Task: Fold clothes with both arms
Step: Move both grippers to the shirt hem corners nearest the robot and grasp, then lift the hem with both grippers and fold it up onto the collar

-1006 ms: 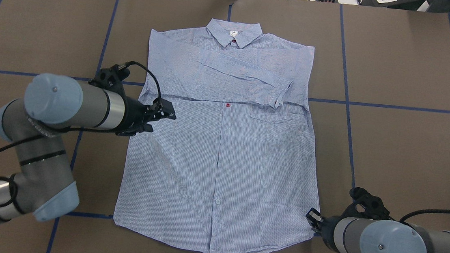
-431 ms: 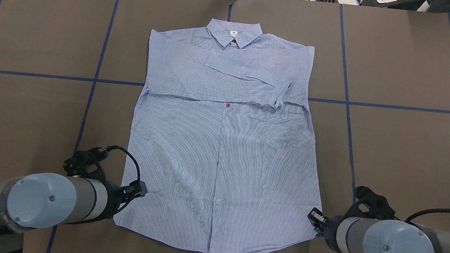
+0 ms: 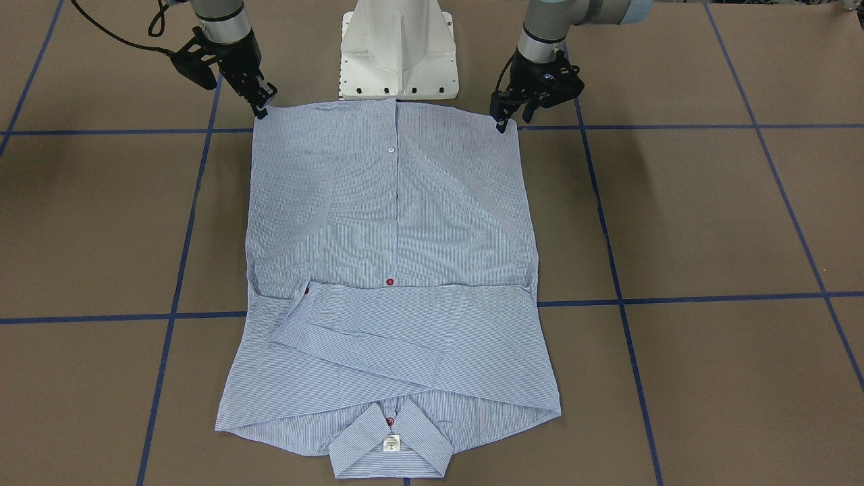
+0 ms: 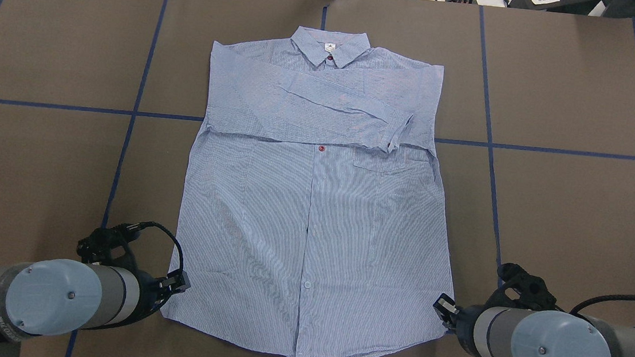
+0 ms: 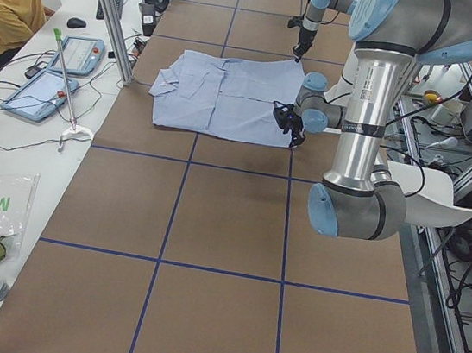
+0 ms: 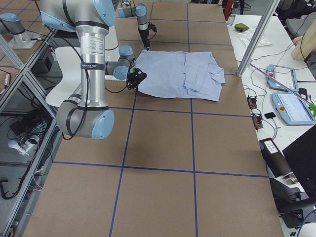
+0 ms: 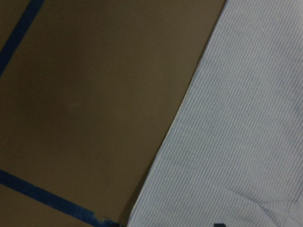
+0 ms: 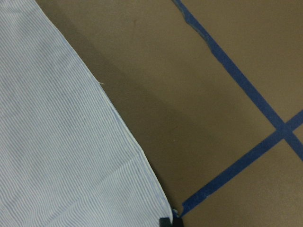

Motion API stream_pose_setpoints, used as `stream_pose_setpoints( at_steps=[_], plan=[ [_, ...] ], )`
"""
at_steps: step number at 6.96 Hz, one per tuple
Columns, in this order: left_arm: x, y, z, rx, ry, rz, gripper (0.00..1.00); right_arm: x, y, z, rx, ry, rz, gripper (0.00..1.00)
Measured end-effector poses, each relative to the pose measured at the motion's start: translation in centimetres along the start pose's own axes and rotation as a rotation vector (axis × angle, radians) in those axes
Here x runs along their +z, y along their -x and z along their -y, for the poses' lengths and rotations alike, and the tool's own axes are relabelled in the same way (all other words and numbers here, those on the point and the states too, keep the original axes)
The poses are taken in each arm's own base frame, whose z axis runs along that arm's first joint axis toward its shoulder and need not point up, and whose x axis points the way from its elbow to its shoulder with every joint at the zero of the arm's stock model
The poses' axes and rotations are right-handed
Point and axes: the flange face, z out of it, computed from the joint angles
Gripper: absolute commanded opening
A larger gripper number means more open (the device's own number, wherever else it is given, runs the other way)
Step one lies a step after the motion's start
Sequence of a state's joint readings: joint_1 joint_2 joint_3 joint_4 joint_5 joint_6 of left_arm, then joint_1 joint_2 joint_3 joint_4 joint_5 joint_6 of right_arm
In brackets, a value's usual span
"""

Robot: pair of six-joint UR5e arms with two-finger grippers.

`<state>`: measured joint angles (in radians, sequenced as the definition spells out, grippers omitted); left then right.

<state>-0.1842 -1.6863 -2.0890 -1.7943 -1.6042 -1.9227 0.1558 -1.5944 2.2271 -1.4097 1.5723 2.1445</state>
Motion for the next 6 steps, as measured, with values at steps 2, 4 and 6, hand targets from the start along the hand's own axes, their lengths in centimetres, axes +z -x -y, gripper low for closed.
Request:
stream_pose_setpoints(
  at_steps=[2, 4, 6],
  plan=[
    [0.7, 0.6, -1.0, -0.008, 0.012, 0.019, 0.64, 0.0, 0.0, 0.0, 0.0, 0.0, 0.0, 0.0],
    [1.0, 0.7, -1.8, -0.002, 0.022, 0.025, 0.56, 0.1, 0.0, 0.0, 0.0, 0.0, -0.001, 0.0],
    [1.2, 0.8, -2.1, 0.0, 0.025, 0.027, 0.4, 0.1, 0.0, 0.0, 0.0, 0.0, -0.001, 0.0]
  ],
)
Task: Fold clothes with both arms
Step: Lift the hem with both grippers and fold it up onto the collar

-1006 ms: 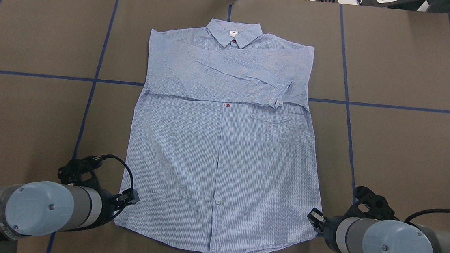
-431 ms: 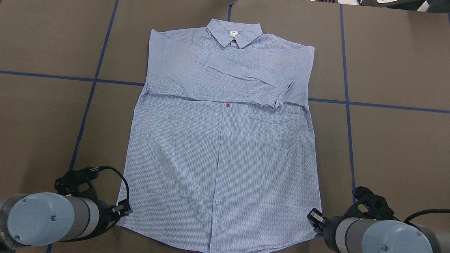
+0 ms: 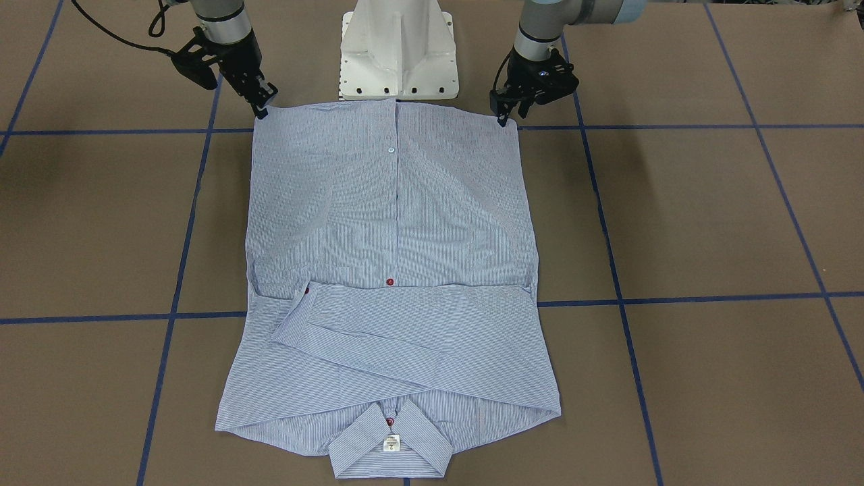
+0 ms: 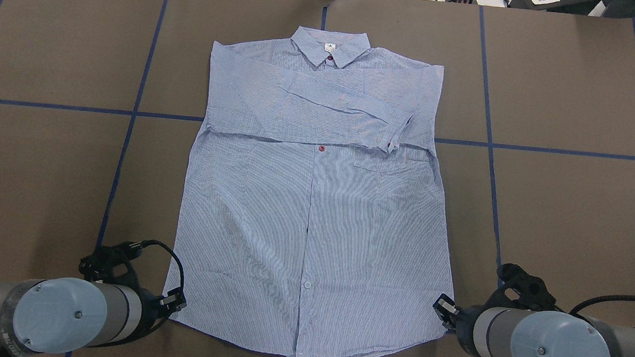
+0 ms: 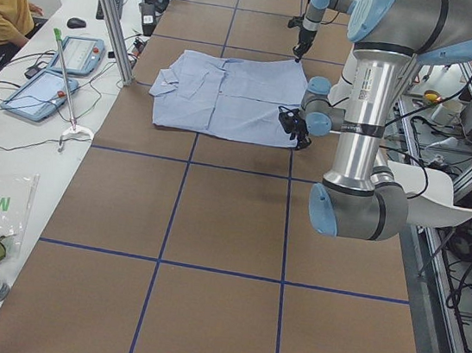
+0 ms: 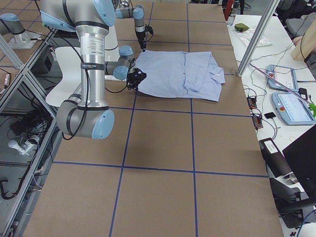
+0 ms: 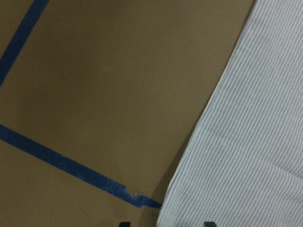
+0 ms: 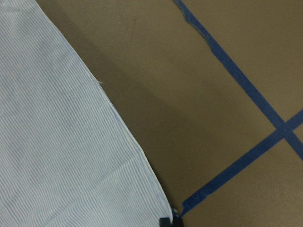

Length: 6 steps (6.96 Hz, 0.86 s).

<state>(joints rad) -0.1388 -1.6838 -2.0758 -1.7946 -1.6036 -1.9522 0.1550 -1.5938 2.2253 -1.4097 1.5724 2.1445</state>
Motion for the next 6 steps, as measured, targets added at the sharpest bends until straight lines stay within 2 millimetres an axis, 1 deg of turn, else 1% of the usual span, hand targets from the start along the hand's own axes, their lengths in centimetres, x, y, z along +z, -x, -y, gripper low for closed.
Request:
stream_pose_setpoints(
  at_steps=[1, 2, 3, 4, 6],
  plan=[
    [0.09, 0.11, 0.01, 0.0, -0.001, 0.003, 0.35, 0.03, -0.02, -0.02, 0.0, 0.0, -0.001, 0.0],
    [0.17, 0.25, 0.07, -0.001, -0.002, 0.006, 0.21, 0.04, -0.02, -0.06, -0.001, 0.001, -0.001, 0.0],
    [0.23, 0.37, 0.12, -0.002, -0.003, 0.008, 0.03, 0.04, 0.0, -0.08, -0.001, 0.002, -0.001, 0.0],
    [0.24, 0.39, 0.12, -0.003, -0.003, 0.009, 0.0, 0.04, 0.05, -0.09, 0.0, 0.002, 0.0, 0.0],
    [-0.12, -0.03, -0.07, -0.015, 0.003, -0.003, 0.0, 0.01, 0.13, -0.1, 0.002, 0.002, 0.002, 0.0]
  ],
)
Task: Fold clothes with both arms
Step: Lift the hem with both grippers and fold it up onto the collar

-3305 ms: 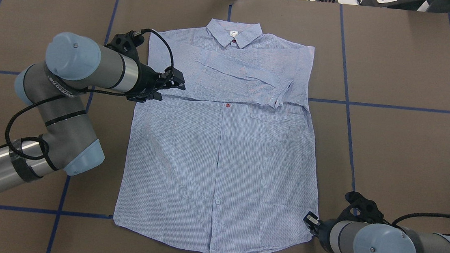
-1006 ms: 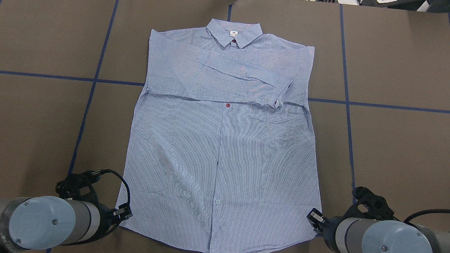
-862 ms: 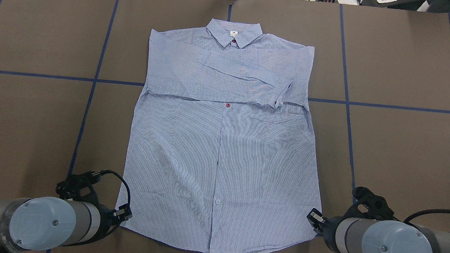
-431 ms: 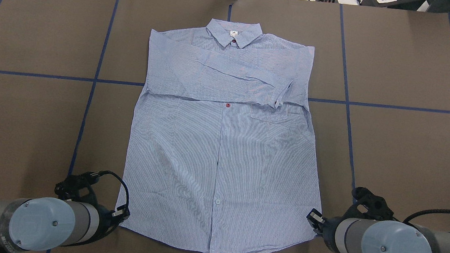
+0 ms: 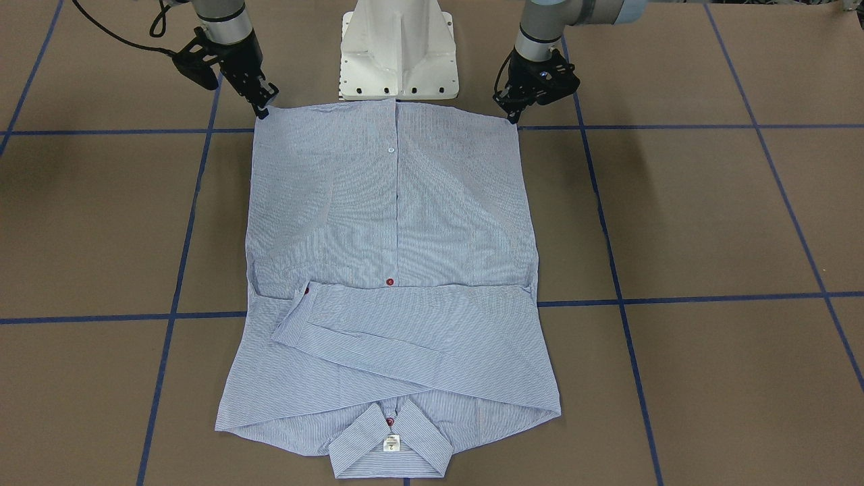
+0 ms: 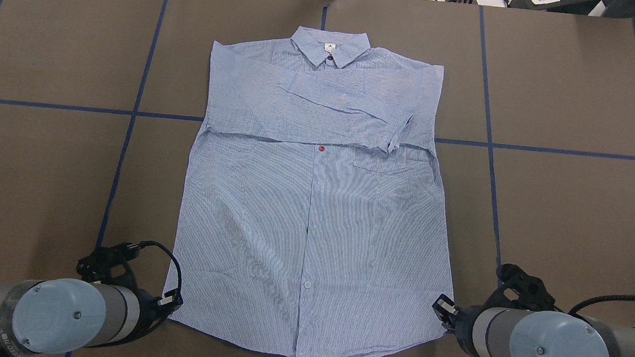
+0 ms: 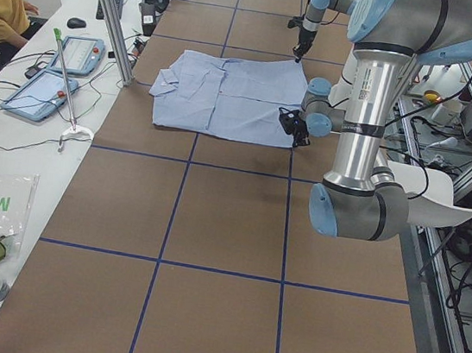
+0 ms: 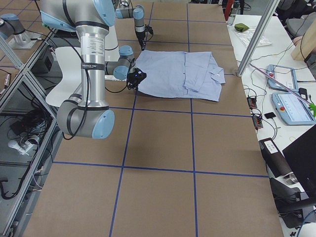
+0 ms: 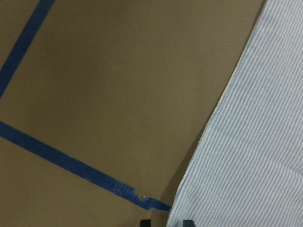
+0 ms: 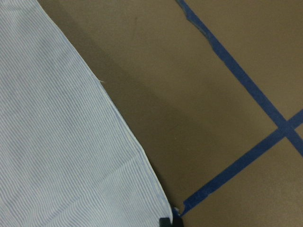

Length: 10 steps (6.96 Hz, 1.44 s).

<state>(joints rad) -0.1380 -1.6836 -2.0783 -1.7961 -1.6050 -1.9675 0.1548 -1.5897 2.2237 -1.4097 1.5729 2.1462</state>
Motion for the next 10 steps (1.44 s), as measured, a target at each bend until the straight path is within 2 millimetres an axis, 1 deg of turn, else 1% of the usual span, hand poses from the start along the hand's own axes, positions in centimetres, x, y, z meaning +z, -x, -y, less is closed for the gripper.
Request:
stream_pose_setpoints(
  at_steps=[1, 2, 3, 4, 5, 6, 7, 8, 9, 10],
  plan=[
    [-0.7, -0.5, -0.2, -0.004, 0.009, -0.017, 0.0, -0.1, 0.0, 0.0, 0.001, 0.001, 0.002, 0.0],
    [-2.0, -1.1, -0.3, -0.007, 0.019, -0.042, 0.0, -0.2, 0.1, 0.0, 0.002, 0.001, 0.005, 0.0],
    [-4.0, -1.5, -0.2, -0.011, 0.028, -0.077, 0.0, -0.4, 0.2, 0.0, 0.004, 0.002, 0.011, 0.0],
    [-6.1, -2.2, 0.3, -0.018, 0.033, -0.117, 0.0, -0.8, 0.8, 0.1, 0.009, 0.001, 0.027, 0.0],
    [-8.1, -3.5, 1.6, -0.037, 0.021, -0.168, 0.0, -1.6, 2.1, 0.7, 0.027, -0.005, 0.06, 0.0],
    [-10.4, -5.8, 4.2, -0.07, -0.01, -0.234, 0.0, -3.1, 4.4, 2.5, 0.064, -0.022, 0.115, 0.0],
    [-12.6, -8.0, 7.9, -0.1, -0.046, -0.288, 0.0, -5.1, 7.1, 4.5, 0.1, -0.041, 0.177, 0.0],
    [-14.6, -9.8, 12.3, -0.115, -0.077, -0.323, 0.0, -7.2, 10.1, 6.7, 0.119, -0.077, 0.227, 0.0],
    [-16.0, -11.2, 16.3, -0.129, -0.115, -0.345, 0.0, -9.1, 13.0, 9.0, 0.103, -0.13, 0.247, 0.0],
    [-17.0, -12.5, 20.3, -0.146, -0.164, -0.357, 0.0, -10.6, 15.3, 11.8, 0.07, -0.188, 0.237, 0.0]
  ],
)
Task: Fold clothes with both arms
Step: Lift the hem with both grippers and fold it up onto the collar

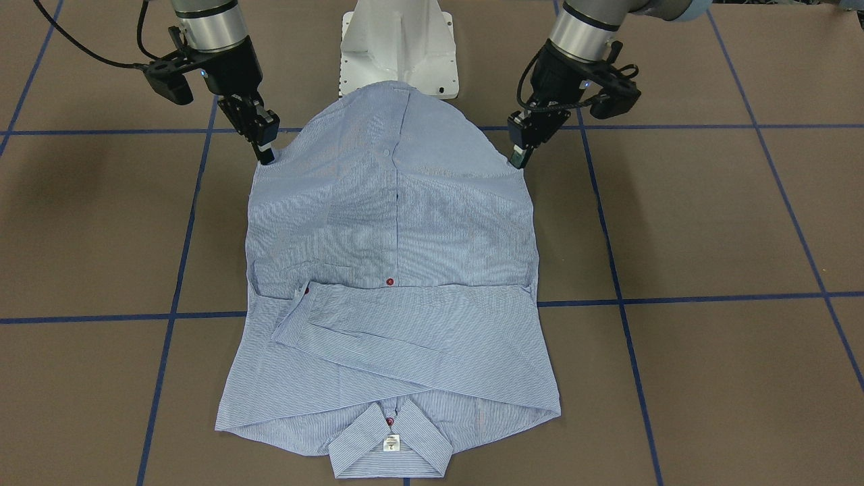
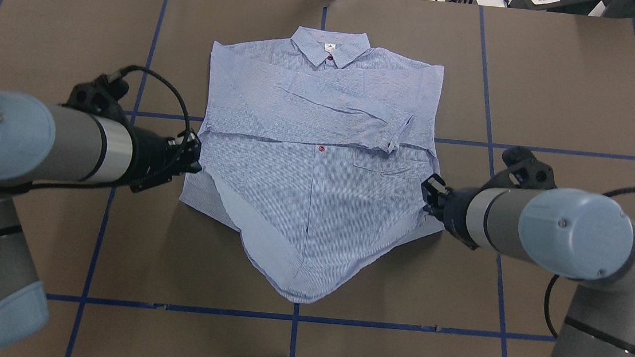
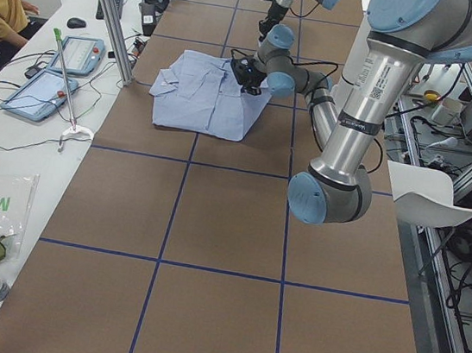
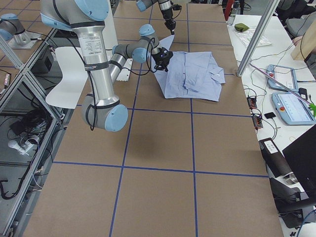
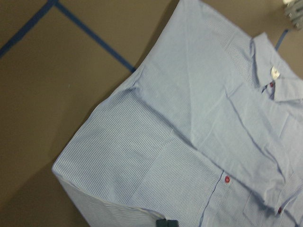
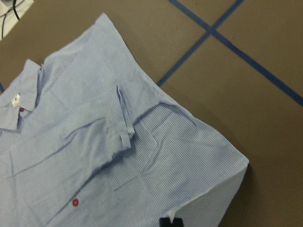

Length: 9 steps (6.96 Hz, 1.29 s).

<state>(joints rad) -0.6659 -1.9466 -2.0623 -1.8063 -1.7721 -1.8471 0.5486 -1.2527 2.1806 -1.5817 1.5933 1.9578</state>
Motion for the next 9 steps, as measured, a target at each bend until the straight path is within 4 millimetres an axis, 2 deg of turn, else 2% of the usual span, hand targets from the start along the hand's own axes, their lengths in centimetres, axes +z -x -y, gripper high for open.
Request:
stream_pose_setpoints(
  at_steps=[2, 4, 5, 6, 8, 9],
  plan=[
    [1.4, -2.9, 7.5, 0.001, -0.062, -0.016, 0.0, 1.9, 3.3, 6.5, -0.085, -0.075, -0.053, 0.0],
    [4.6, -5.9, 13.5, -0.011, -0.085, -0.019, 0.0, 3.6, 6.1, 11.5, -0.123, -0.136, -0.083, 0.0],
    [7.0, -6.8, 15.9, 0.002, -0.098, -0.02, 0.0, 4.9, 7.0, 12.8, -0.134, -0.154, -0.102, 0.0],
    [9.9, -7.0, 17.8, 0.022, -0.105, -0.021, 0.0, 7.1, 7.6, 13.6, -0.141, -0.163, -0.114, 0.0],
    [15.7, -6.6, 20.8, 0.105, -0.116, -0.022, 0.0, 13.5, 9.9, 15.2, -0.157, -0.169, -0.11, 0.0],
    [17.8, -7.1, 22.0, 0.149, -0.139, -0.018, 0.07, 16.5, 10.7, 16.3, -0.18, -0.174, -0.12, 0.13]
  ],
)
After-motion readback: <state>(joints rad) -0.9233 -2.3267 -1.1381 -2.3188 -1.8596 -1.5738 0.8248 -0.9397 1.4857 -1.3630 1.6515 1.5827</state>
